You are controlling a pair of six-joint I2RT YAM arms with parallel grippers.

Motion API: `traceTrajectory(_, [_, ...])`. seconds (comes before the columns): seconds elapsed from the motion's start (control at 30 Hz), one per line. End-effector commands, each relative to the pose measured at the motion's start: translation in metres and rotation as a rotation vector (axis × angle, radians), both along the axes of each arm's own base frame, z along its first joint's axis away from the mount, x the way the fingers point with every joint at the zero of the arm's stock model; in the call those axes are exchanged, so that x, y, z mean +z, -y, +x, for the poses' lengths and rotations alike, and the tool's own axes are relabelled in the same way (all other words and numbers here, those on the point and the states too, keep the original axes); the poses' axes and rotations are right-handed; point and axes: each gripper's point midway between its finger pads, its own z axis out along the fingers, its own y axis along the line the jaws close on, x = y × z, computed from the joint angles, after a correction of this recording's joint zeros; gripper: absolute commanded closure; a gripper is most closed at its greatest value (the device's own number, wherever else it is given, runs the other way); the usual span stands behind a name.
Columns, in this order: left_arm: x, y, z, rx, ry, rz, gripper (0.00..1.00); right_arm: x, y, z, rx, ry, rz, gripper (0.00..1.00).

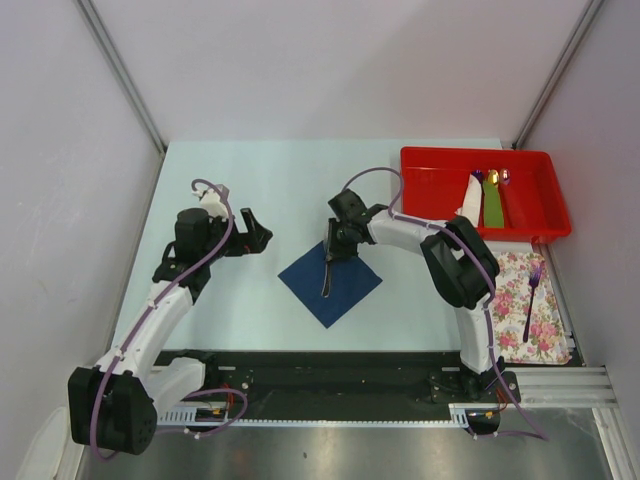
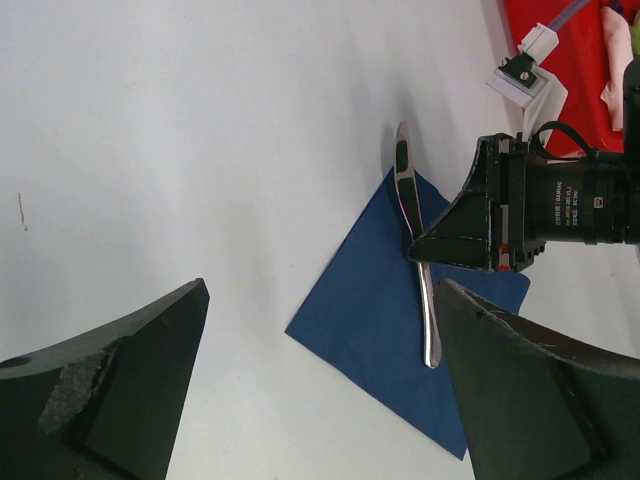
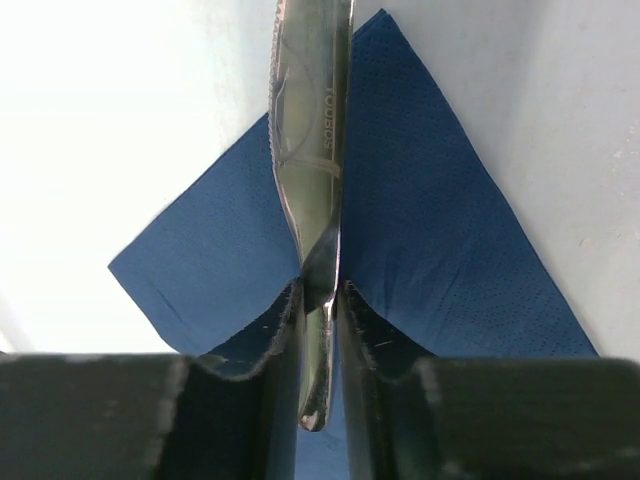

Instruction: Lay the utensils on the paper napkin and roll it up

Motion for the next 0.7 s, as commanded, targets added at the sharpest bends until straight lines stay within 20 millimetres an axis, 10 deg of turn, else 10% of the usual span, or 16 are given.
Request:
traceTrajectory(0.0, [0.006, 0.001, 0.003, -0.008, 0.023, -0.022, 0.0, 0.008, 0.01, 0.012, -0.046, 0.023, -0.019, 0.72])
traceTrajectory(0.3, [0.012, 0.003, 0.003, -0.013, 0.034, -0.034, 0.0, 0.029, 0.008, 0.014, -0.013, 0.051, 0.025, 0.63])
traceTrajectory(0.67, [0.041, 0.007, 0.012, -0.085, 0.141, 0.024, 0.0, 0.198, 0.015, 0.025, 0.248, 0.458, 0.265, 0.34])
